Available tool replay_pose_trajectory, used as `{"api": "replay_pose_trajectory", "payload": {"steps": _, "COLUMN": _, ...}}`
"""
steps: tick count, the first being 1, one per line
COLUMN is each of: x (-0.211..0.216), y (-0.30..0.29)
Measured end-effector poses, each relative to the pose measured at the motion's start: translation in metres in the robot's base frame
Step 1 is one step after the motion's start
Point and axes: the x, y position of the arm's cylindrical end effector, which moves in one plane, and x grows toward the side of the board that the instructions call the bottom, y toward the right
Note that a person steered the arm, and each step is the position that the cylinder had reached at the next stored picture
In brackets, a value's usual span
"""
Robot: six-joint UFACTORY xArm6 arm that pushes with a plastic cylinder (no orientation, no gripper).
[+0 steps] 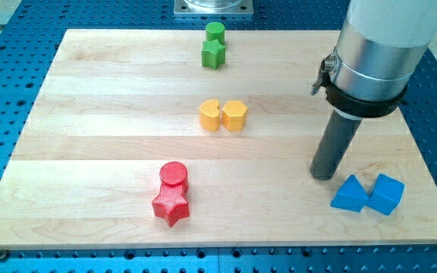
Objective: Nudge the blue triangle
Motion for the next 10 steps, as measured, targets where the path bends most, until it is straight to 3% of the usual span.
{"api": "replay_pose_trajectory", "payload": {"steps": 5, "x": -0.016, "y": -0.001}}
{"api": "replay_pose_trajectory", "payload": {"steps": 8, "x": 0.017, "y": 0.015}}
{"api": "replay_pose_trajectory", "payload": {"steps": 10, "x": 0.02, "y": -0.018}}
